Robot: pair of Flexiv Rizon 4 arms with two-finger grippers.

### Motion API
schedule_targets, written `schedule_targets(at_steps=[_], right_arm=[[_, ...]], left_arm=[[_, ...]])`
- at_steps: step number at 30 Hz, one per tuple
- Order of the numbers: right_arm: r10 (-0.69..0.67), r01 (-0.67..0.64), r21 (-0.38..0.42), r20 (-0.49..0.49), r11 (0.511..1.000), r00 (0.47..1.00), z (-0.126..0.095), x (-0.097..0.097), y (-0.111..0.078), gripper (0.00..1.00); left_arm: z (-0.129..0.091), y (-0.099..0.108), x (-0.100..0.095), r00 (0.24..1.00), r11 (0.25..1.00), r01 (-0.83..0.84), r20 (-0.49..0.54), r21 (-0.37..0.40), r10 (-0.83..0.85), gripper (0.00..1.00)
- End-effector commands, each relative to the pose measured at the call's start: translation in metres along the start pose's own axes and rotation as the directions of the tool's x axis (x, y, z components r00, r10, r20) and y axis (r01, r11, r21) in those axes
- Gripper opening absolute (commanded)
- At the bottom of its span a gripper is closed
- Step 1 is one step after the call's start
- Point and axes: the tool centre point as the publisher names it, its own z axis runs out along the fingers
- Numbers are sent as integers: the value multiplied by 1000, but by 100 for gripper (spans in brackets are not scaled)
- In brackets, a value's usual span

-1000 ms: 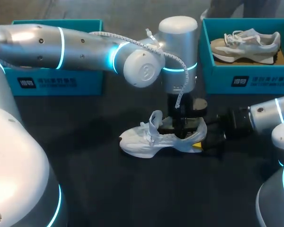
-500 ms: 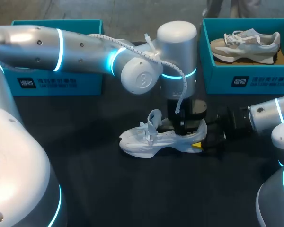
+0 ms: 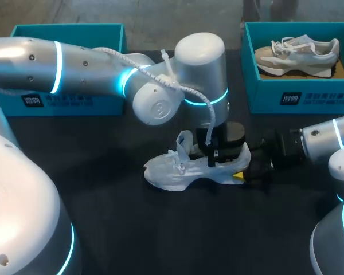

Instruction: Take the shoe out of the shoebox, open the shoe tongue, remove and reinsert the insole, then place the shoe into the shoebox

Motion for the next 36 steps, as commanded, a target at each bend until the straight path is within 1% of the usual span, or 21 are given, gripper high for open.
schedule_targets(at_steps=[1, 4, 7, 14, 19, 23, 26, 29, 36], right_arm=[[1, -1, 4, 2, 1000, 1000, 3, 1, -1, 0], [1, -1, 4, 2, 1000, 1000, 3, 1, -1, 0], [1, -1, 4, 2, 1000, 1000, 3, 1, -1, 0], [1, -1, 4, 2, 1000, 1000, 3, 1, -1, 0], [1, -1, 4, 2, 1000, 1000, 3, 1, -1, 0], [1, -1, 4, 2, 1000, 1000, 3, 1, -1, 0], [1, -1, 4, 2, 1000, 1000, 3, 1, -1, 0], [1, -1, 4, 2, 1000, 1000, 3, 1, -1, 0], [1, -1, 4, 2, 1000, 1000, 3, 1, -1, 0]], left_arm=[[-13, 13, 3, 1000, 1000, 0, 16, 22, -1, 0], [-21, 14, 4, 1000, 999, 5, 27, 40, -6, 0], [-25, 14, 6, 999, 998, 4, 32, 59, -6, 0], [-36, 13, 5, 1000, 993, 5, 13, 122, -6, 0], [-36, 8, 4, 998, 986, 1, -56, 167, 8, 0], [-38, 5, 6, 998, 985, -5, -62, 171, 16, 0], [-44, 6, 3, 999, 985, -1, -43, 172, 9, 0], [-51, 9, 0, 999, 979, 13, -54, 204, -2, 0], [-55, 14, -2, 998, 974, 36, -57, 225, -24, 0]])
